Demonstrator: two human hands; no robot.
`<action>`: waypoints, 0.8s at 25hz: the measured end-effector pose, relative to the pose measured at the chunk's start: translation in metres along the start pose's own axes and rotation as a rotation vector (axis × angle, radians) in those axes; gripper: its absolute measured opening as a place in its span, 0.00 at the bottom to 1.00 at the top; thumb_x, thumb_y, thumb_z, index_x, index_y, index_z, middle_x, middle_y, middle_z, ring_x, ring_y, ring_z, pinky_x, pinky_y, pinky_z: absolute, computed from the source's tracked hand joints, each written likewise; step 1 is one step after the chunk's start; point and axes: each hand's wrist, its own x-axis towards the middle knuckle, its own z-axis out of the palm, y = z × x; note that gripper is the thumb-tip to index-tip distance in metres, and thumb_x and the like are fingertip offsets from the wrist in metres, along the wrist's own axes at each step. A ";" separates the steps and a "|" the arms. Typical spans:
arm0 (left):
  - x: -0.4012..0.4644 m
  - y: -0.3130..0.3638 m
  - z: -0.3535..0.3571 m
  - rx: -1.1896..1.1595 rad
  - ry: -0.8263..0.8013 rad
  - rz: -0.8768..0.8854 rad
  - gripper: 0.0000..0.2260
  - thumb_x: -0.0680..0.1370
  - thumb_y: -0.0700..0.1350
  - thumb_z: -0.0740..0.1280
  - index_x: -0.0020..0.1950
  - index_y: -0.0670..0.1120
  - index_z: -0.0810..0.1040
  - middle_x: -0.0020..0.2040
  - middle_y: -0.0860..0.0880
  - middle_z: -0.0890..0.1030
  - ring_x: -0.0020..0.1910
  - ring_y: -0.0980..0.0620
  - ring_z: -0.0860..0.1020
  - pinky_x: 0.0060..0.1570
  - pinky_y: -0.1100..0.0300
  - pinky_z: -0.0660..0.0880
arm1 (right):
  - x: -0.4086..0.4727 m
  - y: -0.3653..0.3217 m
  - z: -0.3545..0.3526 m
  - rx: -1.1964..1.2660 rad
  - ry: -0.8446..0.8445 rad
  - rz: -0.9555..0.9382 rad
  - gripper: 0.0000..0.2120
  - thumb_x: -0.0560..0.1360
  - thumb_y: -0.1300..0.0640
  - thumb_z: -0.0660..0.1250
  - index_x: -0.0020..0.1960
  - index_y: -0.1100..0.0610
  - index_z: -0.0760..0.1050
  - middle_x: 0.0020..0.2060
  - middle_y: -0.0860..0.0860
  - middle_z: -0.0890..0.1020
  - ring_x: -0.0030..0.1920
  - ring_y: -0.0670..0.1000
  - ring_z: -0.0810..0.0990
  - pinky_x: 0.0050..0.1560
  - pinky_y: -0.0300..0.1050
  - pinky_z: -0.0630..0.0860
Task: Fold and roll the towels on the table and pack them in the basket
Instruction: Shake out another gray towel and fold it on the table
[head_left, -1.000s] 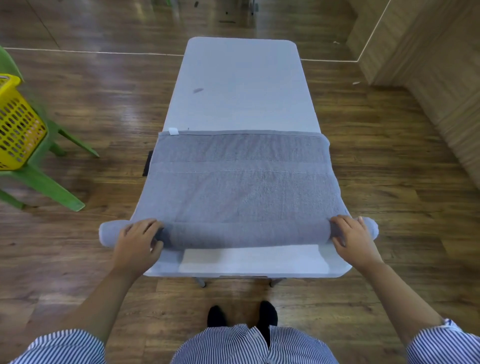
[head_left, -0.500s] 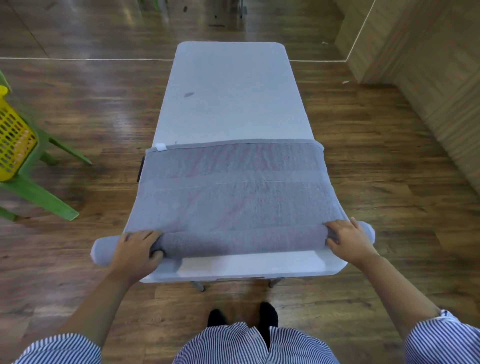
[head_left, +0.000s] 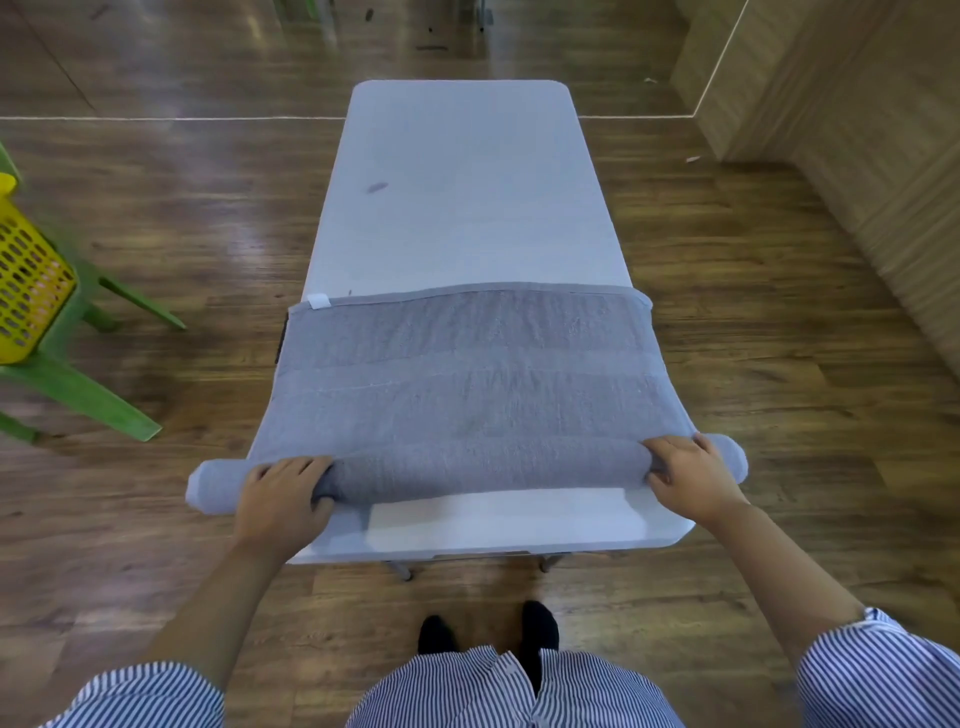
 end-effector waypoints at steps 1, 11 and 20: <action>0.000 -0.002 0.000 -0.002 0.007 0.013 0.22 0.66 0.51 0.57 0.51 0.44 0.82 0.42 0.48 0.84 0.41 0.45 0.82 0.41 0.49 0.75 | 0.001 -0.001 -0.003 0.007 -0.031 0.009 0.19 0.72 0.57 0.63 0.63 0.53 0.73 0.55 0.49 0.79 0.60 0.51 0.74 0.72 0.54 0.52; 0.008 0.012 0.008 -0.017 0.060 0.025 0.23 0.64 0.46 0.68 0.58 0.42 0.78 0.54 0.44 0.81 0.54 0.42 0.78 0.58 0.37 0.69 | 0.001 -0.010 -0.001 0.025 0.043 -0.063 0.27 0.72 0.58 0.66 0.70 0.57 0.65 0.66 0.51 0.71 0.69 0.52 0.66 0.74 0.57 0.48; 0.014 0.007 -0.001 -0.035 -0.003 0.064 0.24 0.64 0.55 0.56 0.52 0.47 0.81 0.43 0.50 0.83 0.43 0.45 0.81 0.46 0.47 0.73 | 0.008 -0.009 -0.010 -0.038 -0.113 -0.008 0.21 0.73 0.53 0.62 0.65 0.52 0.69 0.59 0.48 0.77 0.62 0.50 0.72 0.72 0.54 0.52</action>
